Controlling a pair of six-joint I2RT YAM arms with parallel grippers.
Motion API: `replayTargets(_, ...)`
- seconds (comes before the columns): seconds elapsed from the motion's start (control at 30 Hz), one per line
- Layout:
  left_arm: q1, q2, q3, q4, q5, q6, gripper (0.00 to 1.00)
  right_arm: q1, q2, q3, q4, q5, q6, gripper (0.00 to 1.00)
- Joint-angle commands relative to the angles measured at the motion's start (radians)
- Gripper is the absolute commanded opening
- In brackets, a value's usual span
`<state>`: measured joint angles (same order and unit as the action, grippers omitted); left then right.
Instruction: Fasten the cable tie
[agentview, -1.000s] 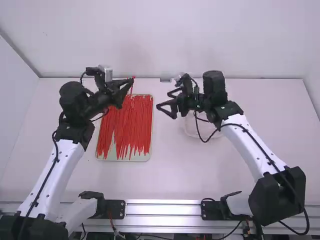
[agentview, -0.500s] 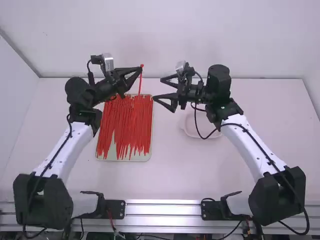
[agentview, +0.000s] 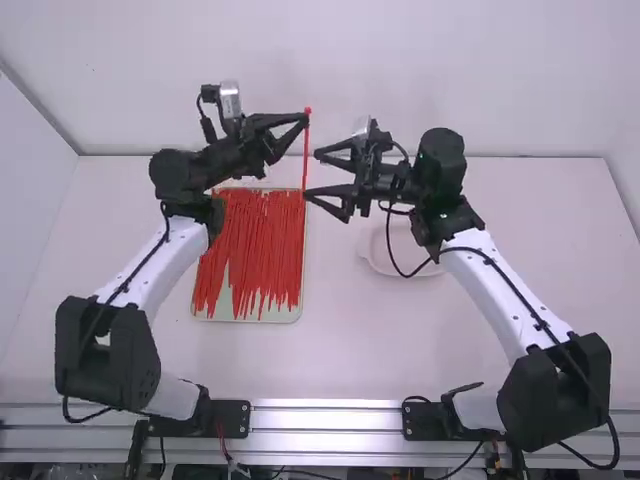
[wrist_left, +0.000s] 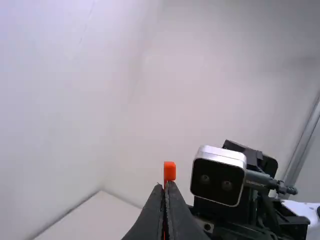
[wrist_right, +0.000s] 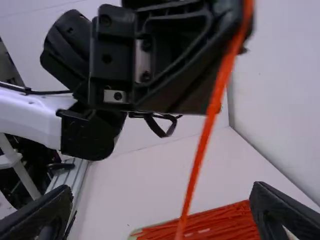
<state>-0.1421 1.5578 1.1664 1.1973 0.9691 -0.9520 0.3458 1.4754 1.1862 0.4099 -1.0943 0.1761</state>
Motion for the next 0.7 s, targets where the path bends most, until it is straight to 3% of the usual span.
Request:
replayTargets(0.0,-0.011,-0.004,0.053,0.01,0.01,-0.025,0.02,0.003,0.002,0.032,0.006,-0.008,0.01,0.91)
replayTargets(0.03,-0.01,-0.004,0.056,0.01,0.01,-0.025,0.02,0.003,0.002,0.032,0.006,-0.008,0.011,0.91)
replayTargets(0.17,-0.027,-0.004,0.089,0.007,-0.01,-0.027,0.02,0.002,0.002,0.032,0.006,-0.008,0.011,0.73)
replayTargets(0.33,-0.043,-0.004,0.089,0.001,-0.039,-0.021,0.02,0.016,0.002,0.032,0.01,-0.008,0.011,0.66)
replayTargets(0.37,-0.047,-0.004,0.089,-0.016,-0.046,-0.012,0.02,0.015,0.002,0.032,0.01,-0.008,0.011,0.57)
replayTargets(0.43,-0.049,-0.004,0.089,-0.023,-0.046,0.006,0.02,0.012,0.002,0.032,0.01,-0.008,0.011,0.48)
replayTargets(0.47,-0.048,-0.004,0.089,-0.034,-0.046,0.018,0.02,0.013,0.002,0.032,0.008,-0.008,0.011,0.33)
replayTargets(0.5,-0.047,-0.004,0.089,-0.037,-0.047,0.018,0.02,0.012,0.002,0.032,0.005,-0.008,0.012,0.1)
replayTargets(0.53,-0.048,-0.004,0.089,-0.036,-0.047,0.017,0.02,0.012,0.002,0.032,0.005,-0.008,0.014,0.0)
replayTargets(0.67,-0.048,-0.004,0.089,-0.027,-0.061,-0.002,0.02,-0.013,0.002,0.032,0.006,-0.005,0.056,0.0)
